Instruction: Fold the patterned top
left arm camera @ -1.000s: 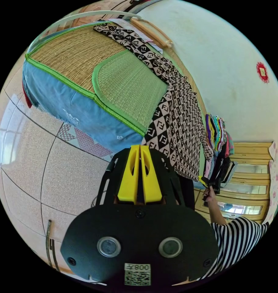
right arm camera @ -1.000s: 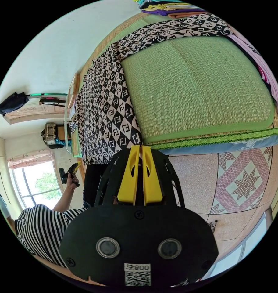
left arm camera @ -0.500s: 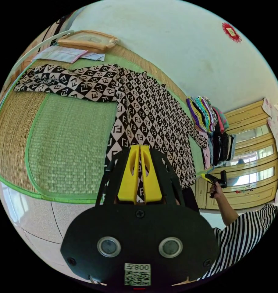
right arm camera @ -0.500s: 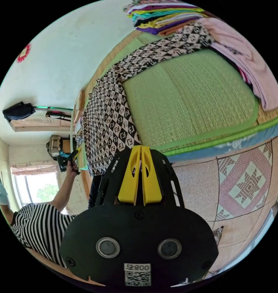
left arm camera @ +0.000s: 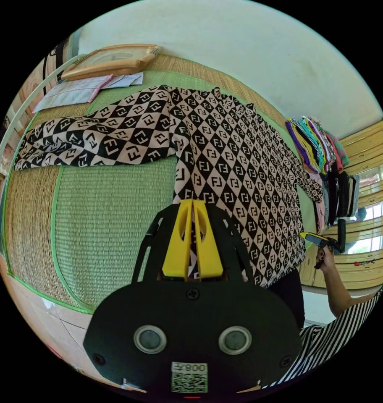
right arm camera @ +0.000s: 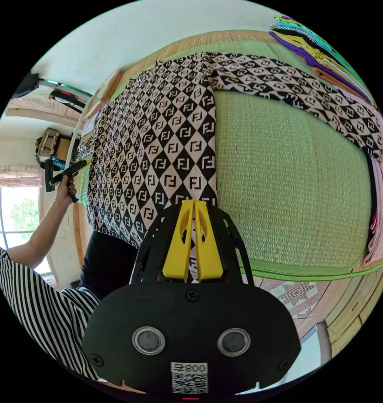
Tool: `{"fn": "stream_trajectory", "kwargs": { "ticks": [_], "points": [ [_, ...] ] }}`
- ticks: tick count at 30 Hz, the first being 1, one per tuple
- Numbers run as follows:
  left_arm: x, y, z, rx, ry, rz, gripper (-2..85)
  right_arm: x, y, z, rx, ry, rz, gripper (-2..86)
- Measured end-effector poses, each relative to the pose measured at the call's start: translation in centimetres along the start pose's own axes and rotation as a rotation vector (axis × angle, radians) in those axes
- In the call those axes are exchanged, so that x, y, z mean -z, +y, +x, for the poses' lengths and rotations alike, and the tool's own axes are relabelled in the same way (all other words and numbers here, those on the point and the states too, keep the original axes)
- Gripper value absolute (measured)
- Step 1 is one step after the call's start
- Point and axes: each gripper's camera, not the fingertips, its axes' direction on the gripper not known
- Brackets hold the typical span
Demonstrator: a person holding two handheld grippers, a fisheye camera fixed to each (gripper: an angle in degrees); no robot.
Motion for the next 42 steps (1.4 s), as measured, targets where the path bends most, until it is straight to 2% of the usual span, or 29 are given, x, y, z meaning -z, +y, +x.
{"fn": "stream_trajectory", "kwargs": {
  "ticks": [5,8,10,13,20,24,29,32,35,42],
  "points": [
    [0.6,-3.4,0.4,0.006,-0.036,0.074,0.1,2.9,-3.6,-1.7,0.075,0.039,0.115,0.0],
    [-0.6,-6.5,-0.4,0.071,-0.139,0.075,0.1,3.1,-7.9,-2.1,0.096,0.060,0.153,0.1],
    [-2.0,-8.3,-1.4,0.143,-0.204,0.054,0.1,2.9,-10.1,-2.3,0.109,0.081,0.168,0.1],
    [-3.3,-9.7,-1.9,0.155,-0.203,0.052,0.1,0.3,-12.5,-1.8,0.086,0.123,0.120,0.1],
    [-4.4,-11.2,-1.3,0.154,-0.220,0.050,0.1,0.0,-10.8,0.3,0.050,0.053,0.196,0.2],
    [-3.2,-10.8,-0.4,0.186,-0.130,0.150,0.2,1.5,-9.7,2.1,0.012,0.001,0.223,0.4],
    [-2.7,-10.8,3.3,0.052,0.055,0.216,0.6,8.4,-4.5,9.4,-0.165,0.059,0.429,1.5],
    [-4.4,-11.5,6.8,-0.049,0.146,0.186,1.3,12.9,-0.7,16.3,-0.373,0.118,0.548,4.0],
    [-7.5,-12.8,11.1,-0.156,0.222,0.121,2.1,16.2,3.1,22.5,-0.540,0.080,0.677,5.9],
    [-15.5,-16.8,24.3,-0.417,0.322,-0.020,2.8,16.4,3.3,28.8,-0.679,0.040,0.682,8.1]
  ]
}}
